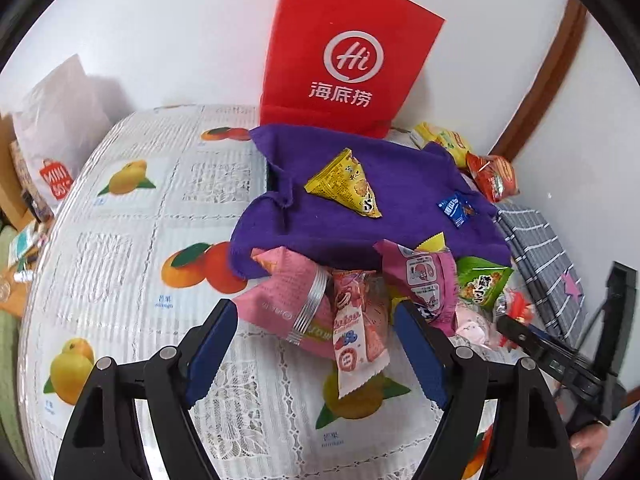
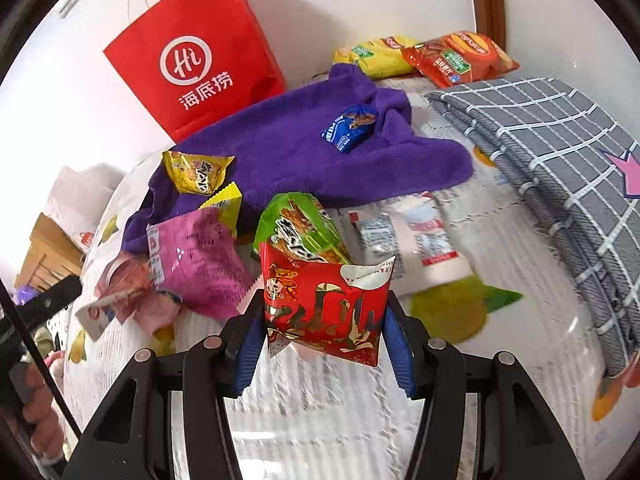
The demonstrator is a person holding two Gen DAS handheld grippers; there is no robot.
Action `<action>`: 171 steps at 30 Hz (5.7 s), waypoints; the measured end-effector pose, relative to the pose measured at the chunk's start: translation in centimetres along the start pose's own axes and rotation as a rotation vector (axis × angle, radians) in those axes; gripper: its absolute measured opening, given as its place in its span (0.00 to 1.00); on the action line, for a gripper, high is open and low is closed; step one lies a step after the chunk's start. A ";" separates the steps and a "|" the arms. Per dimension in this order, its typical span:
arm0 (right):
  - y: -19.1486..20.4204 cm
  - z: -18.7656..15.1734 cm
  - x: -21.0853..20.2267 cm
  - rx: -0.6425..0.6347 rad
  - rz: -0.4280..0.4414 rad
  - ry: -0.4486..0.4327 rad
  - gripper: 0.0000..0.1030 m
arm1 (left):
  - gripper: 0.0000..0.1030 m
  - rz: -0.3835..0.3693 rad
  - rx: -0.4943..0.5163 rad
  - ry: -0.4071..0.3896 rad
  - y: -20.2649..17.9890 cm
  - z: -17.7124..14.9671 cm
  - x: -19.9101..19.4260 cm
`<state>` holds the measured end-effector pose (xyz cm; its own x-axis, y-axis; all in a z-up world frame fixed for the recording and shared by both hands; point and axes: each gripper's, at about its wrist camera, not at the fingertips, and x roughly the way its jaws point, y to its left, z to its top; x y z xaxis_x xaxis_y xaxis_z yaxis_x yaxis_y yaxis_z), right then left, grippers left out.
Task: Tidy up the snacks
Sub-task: 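Grasp the red snack bag with the right tool while the left tool grasps a pink bag, then carry the red bag onto the purple towel with the right tool while the left tool lifts the pink bag, then lower the red bag between the yellow and blue packets with the right tool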
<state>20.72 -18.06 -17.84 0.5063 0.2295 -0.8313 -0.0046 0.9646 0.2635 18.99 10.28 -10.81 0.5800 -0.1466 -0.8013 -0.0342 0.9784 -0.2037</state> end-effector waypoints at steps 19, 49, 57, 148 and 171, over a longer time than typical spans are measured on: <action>-2.0 -1.2 -0.9 -0.046 0.013 0.007 0.53 | 0.75 0.130 -0.026 0.115 1.2 1.8 6.0; -2.1 -3.4 -3.4 -0.049 -0.018 0.048 0.53 | 0.45 0.030 0.037 0.117 -0.4 -3.0 1.6; -1.3 -1.2 -6.2 -0.066 -0.034 -0.012 0.53 | 0.45 0.002 0.071 0.039 -2.2 -0.4 -1.7; 7.9 19.7 12.2 -0.279 -0.022 0.242 0.55 | 0.46 0.050 -0.032 0.071 -1.2 14.6 9.5; 8.5 19.0 13.4 -0.300 -0.037 0.270 0.55 | 0.46 0.049 -0.034 0.065 -1.3 14.5 9.2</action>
<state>43.87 -9.27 -17.45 0.2660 0.1814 -0.9467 -0.2622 0.9587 0.1100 36.22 9.80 -9.76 0.5233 -0.1087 -0.8452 -0.0896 0.9793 -0.1814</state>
